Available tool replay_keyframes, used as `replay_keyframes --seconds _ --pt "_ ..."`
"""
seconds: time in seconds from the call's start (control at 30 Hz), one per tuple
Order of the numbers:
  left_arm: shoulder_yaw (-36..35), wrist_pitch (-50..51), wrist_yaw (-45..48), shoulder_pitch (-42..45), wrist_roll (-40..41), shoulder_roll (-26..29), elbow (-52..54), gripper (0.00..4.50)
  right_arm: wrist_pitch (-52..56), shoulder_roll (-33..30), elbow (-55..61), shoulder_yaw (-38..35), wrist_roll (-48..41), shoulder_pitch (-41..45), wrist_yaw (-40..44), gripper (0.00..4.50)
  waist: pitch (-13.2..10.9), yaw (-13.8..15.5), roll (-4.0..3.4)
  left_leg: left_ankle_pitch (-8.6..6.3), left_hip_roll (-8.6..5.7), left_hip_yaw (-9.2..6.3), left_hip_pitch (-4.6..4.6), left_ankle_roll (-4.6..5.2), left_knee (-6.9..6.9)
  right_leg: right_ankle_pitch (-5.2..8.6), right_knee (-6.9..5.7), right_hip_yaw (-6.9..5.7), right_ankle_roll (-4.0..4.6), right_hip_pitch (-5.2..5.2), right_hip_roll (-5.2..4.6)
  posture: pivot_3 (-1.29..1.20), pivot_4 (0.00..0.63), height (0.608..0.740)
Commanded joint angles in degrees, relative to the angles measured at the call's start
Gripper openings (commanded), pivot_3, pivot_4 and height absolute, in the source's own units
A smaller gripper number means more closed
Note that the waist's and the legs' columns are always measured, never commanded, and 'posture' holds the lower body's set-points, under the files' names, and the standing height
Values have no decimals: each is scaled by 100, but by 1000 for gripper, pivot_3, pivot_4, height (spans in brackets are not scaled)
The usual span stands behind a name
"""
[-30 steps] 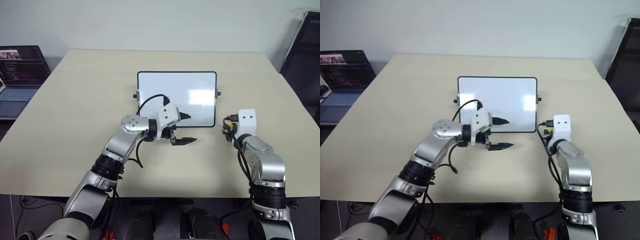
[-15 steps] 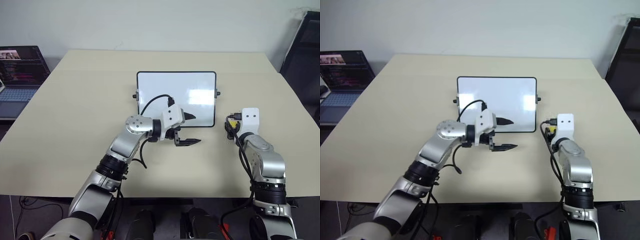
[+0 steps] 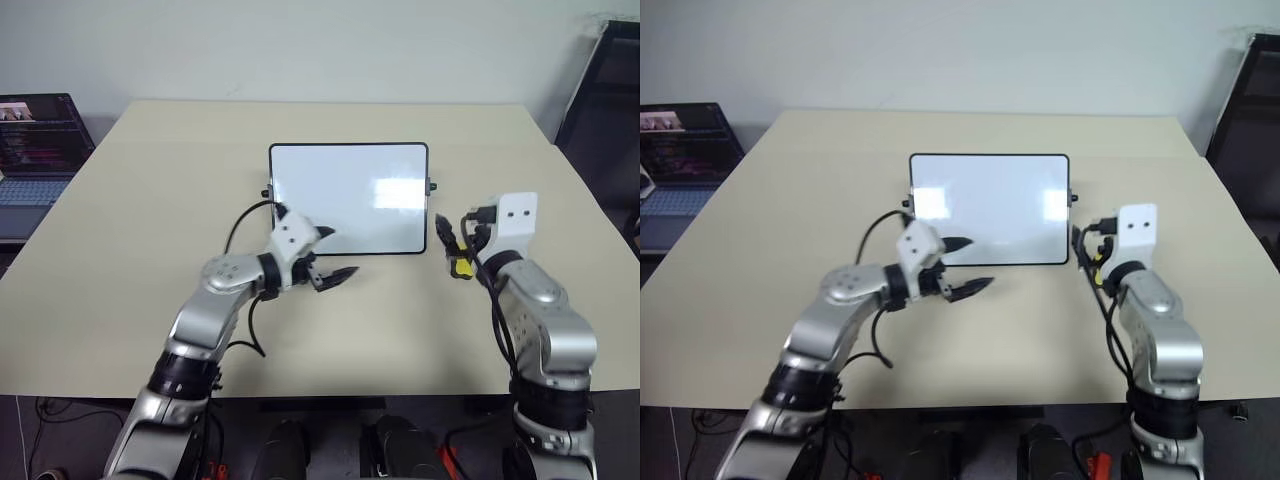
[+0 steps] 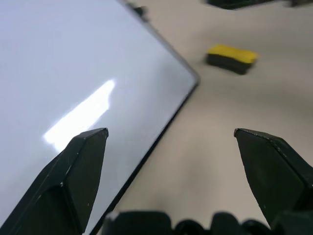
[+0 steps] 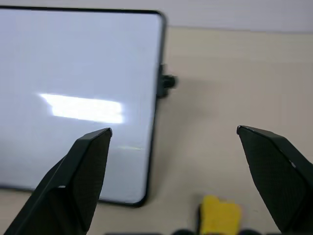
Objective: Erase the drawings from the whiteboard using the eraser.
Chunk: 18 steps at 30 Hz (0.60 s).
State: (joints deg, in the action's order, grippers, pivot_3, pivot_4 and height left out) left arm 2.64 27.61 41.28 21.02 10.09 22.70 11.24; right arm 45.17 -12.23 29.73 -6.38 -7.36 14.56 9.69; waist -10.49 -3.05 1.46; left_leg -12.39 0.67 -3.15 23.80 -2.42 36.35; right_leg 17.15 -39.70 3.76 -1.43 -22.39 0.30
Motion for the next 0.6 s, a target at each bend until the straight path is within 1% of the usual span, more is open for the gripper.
replay_keyframes --seconds 0.03,0.1,0.17,0.2,0.27,0.37,0.4,0.43,0.5,0.6 --pt "-803 438 -1175 -641 63 -379 954 4500 -1492 -185 450 448 545 -949 -26 4487 0 23 0 0 -1 -2 -1 0 0 0 4 -3 0 3 -14 0 150 740" --pt "-810 393 -1592 -1071 -113 -577 1269 4500 -2032 -281 427 438 755 -1514 -82 4487 3 51 2 0 -9 -2 -3 0 1 0 16 -6 -3 10 -23 0 150 740" --pt "-880 370 -2025 -1404 -207 -813 1464 4500 -2304 -340 430 284 598 -1990 109 4487 3 100 2 -1 -13 1 -3 1 2 -3 26 -4 -12 17 -28 0 150 740" --pt "-928 345 -2293 -1526 -285 -949 1520 4500 -2535 -242 363 89 549 -2130 -9 4487 4 120 4 -1 -15 5 -4 1 4 -7 28 -1 -18 17 -28 0 150 740" --pt "-1055 175 -2658 -1751 -430 -1088 1577 4500 -3091 -121 160 -28 539 -2328 -100 4487 4 126 4 0 -10 2 -5 2 16 -8 28 -3 -21 23 -26 0 150 740" --pt "-915 -20 -3118 -1935 -732 -1267 1659 4500 -3834 -162 -344 -241 339 -2523 211 4487 4 126 5 1 1 7 -20 3 27 1 28 -1 -38 38 -15 0 150 740" --pt "-992 -94 -3190 -1986 -737 -1277 1617 4500 -3966 -101 -469 -214 285 -2609 252 4487 4 125 5 1 1 13 -38 3 27 3 32 -1 -39 59 -13 0 150 740" --pt "-941 -105 -3311 -1979 -798 -1344 1609 4500 -4066 -122 -627 -301 164 -2619 349 4487 4 126 5 1 1 19 -60 3 25 4 39 0 -39 82 -13 0 150 740" --pt "-927 -222 -3394 -1980 -850 -1339 1501 4500 -4178 -72 -720 -226 93 -2671 422 4487 4 125 4 1 4 23 -93 4 9 7 56 5 -35 113 -13 0 150 740" --pt "-756 -285 -3443 -1985 -914 -1360 1469 4500 -4245 -109 -770 -193 106 -2600 460 4487 4 131 4 1 3 23 -89 4 6 7 61 13 -37 109 -13 0 150 740"
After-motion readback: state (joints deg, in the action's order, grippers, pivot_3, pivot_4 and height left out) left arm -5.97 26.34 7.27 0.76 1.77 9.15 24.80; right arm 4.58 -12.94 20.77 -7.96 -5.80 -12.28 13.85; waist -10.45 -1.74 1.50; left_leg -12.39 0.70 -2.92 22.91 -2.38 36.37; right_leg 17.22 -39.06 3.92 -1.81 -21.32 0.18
